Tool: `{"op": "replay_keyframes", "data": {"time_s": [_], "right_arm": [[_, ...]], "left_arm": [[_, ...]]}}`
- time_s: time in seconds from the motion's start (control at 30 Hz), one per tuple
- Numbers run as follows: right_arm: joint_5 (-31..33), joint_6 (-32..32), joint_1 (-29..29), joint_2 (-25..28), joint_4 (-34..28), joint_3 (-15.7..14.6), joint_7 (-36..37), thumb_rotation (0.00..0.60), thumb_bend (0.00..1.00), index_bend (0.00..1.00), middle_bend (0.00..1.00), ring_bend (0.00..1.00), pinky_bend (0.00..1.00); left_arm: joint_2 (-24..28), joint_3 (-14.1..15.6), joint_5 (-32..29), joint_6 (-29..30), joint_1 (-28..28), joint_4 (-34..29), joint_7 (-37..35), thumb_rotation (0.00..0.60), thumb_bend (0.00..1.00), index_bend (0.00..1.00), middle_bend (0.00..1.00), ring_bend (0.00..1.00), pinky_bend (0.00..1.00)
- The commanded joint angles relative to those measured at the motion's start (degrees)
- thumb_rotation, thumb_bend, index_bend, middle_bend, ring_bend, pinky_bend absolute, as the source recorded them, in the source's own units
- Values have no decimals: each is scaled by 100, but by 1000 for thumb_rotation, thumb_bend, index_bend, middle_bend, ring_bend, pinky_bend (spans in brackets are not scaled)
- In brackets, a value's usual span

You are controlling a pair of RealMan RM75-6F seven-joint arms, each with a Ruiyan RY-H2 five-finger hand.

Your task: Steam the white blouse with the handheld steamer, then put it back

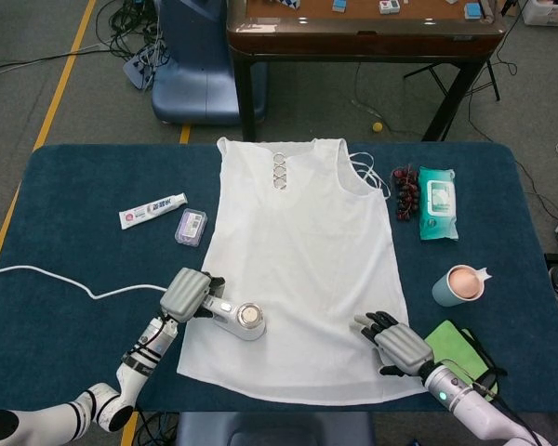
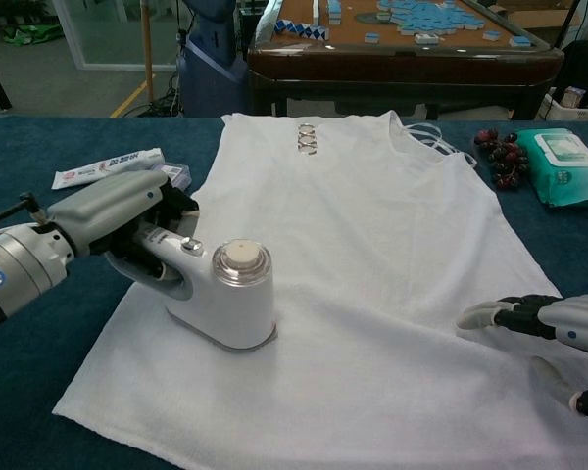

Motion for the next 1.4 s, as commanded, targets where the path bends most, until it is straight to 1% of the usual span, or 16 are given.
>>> {"op": "replay_keyframes", "data": {"time_s": [0.03,0.2,0.43,0.7,0.83,0.97,1.1,1.2,1.3,1.4], "right_arm": [[10,8,7,-4,-7,-9,-15,490,777,0,65,0,0],[39,-5,30,-13,-18,-31,-41,491,778,0,65,0,0],[87,-23,58,-33,-21,-46,-84,491,778,0,65,0,0],[116,-2,74,-23,-57,-65,-123,492,777,0,65,0,0],[117,17,78,-10,-80,-76,-131,491,778,0,65,0,0],[117,28,80,-2,-87,-91,-125,491,778,0,65,0,0],[109,45,83,-17,-77,-100,-115,490,778,0,65,0,0],[113,44,88,-23,-68,-106,-98,491,778,0,65,0,0],[104,61,89,-21,-67,-111,-90,490,778,0,65,0,0],[103,79,85,-10,-74,-117,-79,492,777,0,65,0,0]], "left_arm": [[-131,6,19,-12,-24,354,-116,600,198,873,773,676,638],[-210,-14,20,-23,-53,842,-276,600,197,873,773,675,638],[-212,-97,-66,-51,-71,1321,-496,600,197,872,773,675,638],[-242,-134,-36,65,-115,1974,-646,600,197,873,773,673,638],[-200,-205,-67,143,-132,2109,-788,600,198,873,773,673,638],[-15,-363,-179,195,-151,1760,-926,600,197,873,773,672,638],[266,-534,-292,199,-196,951,-822,600,198,873,773,669,638],[382,-632,-379,139,-251,390,-601,600,197,873,773,667,639],[373,-692,-450,30,-345,42,-333,600,197,873,773,667,638],[248,-739,-481,-13,-444,-49,-105,600,197,873,773,667,638]]}}
